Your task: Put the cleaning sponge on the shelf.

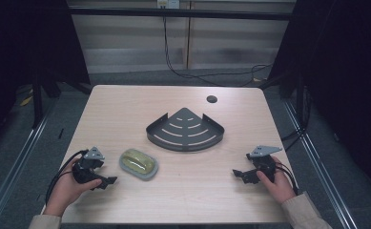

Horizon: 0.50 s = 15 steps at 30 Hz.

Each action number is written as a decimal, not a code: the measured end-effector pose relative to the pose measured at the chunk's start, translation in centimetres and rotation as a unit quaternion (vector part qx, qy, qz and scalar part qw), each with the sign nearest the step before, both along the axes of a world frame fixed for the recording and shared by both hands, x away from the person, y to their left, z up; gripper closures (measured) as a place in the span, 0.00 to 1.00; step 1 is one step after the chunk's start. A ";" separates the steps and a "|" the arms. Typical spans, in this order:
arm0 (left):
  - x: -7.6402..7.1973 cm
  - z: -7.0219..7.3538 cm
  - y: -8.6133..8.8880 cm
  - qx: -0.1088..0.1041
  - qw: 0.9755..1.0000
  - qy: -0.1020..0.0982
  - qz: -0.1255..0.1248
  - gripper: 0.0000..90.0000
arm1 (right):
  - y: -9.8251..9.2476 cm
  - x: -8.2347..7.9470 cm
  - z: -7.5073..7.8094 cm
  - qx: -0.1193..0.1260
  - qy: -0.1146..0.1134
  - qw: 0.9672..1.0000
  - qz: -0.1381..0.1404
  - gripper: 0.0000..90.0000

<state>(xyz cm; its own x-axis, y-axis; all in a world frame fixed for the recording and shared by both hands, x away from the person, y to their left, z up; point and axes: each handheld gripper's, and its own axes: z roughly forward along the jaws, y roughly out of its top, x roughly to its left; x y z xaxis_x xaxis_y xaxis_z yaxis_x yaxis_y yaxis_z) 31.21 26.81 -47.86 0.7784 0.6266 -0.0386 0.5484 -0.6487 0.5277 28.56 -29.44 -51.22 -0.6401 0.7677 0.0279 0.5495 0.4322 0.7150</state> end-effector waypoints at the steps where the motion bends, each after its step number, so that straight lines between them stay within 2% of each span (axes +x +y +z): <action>1: 0.0 0.2 -0.2 0.008 1.000 0.000 -0.003 0.17 | 0.0 0.0 0.0 0.000 0.000 1.000 0.000 0.10; 3: 0.1 0.5 -0.4 0.014 1.000 0.006 -0.009 0.17 | 0.0 0.0 0.0 0.000 0.000 1.000 0.000 0.10; 5: 0.5 1.3 -0.7 0.021 0.999 0.029 -0.023 0.17 | 0.0 0.0 0.0 0.000 0.000 1.000 0.000 0.10; 6: 0.5 1.5 -0.8 0.023 0.999 0.037 -0.021 0.17 | 0.0 0.0 0.0 0.000 0.000 1.000 0.000 0.10; 7: 0.5 1.5 -0.8 0.023 0.999 0.037 -0.021 0.17 | 0.0 0.0 0.0 0.000 0.000 1.000 0.000 0.10; 8: 0.7 2.1 -1.0 0.033 0.998 0.038 -0.026 0.17 | 0.0 0.0 0.0 0.000 0.000 1.000 0.000 0.10; 13: 1.0 3.0 -1.4 0.039 0.998 0.039 -0.038 0.20 | 0.0 0.0 0.0 0.000 0.000 1.000 0.000 0.10; 15: 1.4 3.6 -1.8 0.055 0.997 0.038 -0.045 0.20 | 0.0 0.0 0.0 0.000 0.000 1.000 0.000 0.10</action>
